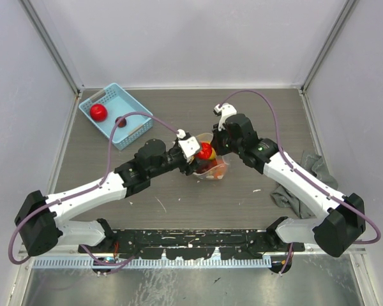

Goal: Place the food in the zip-top bag and seal the zipper
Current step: Place the fake fruit in the zipper food storage bag, then pick up the fake fruit from the bin.

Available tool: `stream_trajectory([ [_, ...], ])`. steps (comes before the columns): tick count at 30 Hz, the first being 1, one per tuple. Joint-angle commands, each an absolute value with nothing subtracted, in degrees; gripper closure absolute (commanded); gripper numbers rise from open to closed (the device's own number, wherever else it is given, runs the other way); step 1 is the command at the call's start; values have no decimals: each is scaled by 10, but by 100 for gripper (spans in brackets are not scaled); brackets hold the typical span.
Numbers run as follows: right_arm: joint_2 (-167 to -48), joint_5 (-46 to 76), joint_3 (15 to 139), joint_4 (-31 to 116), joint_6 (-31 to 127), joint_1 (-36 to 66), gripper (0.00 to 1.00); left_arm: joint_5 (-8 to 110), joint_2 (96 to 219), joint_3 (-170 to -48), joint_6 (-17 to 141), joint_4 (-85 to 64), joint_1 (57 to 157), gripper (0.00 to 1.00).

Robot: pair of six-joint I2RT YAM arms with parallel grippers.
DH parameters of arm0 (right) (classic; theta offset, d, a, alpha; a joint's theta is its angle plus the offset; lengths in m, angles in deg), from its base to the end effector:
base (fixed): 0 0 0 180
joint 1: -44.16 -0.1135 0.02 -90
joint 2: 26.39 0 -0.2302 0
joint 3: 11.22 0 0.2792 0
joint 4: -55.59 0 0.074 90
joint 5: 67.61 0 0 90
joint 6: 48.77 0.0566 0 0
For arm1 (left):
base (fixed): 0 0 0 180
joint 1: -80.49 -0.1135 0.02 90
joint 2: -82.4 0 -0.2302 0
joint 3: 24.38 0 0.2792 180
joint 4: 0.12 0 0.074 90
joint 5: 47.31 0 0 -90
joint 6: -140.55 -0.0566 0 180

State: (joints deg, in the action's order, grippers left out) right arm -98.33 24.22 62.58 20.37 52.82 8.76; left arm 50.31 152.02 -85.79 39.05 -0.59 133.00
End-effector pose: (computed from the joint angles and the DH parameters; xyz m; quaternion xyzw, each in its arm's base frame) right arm 0.2755 0.1936 0.2696 -0.1742 0.8628 0.1762 0.4406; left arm 0.2039 -0.2781 0.2698 0.4379 0.6189 -0.2749 0.5913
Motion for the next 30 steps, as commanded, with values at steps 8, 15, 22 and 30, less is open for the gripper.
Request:
stream_trajectory([
  [8,-968,227,666,210,536,88,100,407,1567,-852,284,61,1333,34],
  [15,-974,224,665,212,536,89,100,368,1563,-845,287,63,1333,18],
  [22,-977,224,663,216,537,88,100,363,1531,-844,329,52,1333,14],
  [30,-987,225,664,221,532,89,100,338,1481,-872,432,-20,1333,7],
])
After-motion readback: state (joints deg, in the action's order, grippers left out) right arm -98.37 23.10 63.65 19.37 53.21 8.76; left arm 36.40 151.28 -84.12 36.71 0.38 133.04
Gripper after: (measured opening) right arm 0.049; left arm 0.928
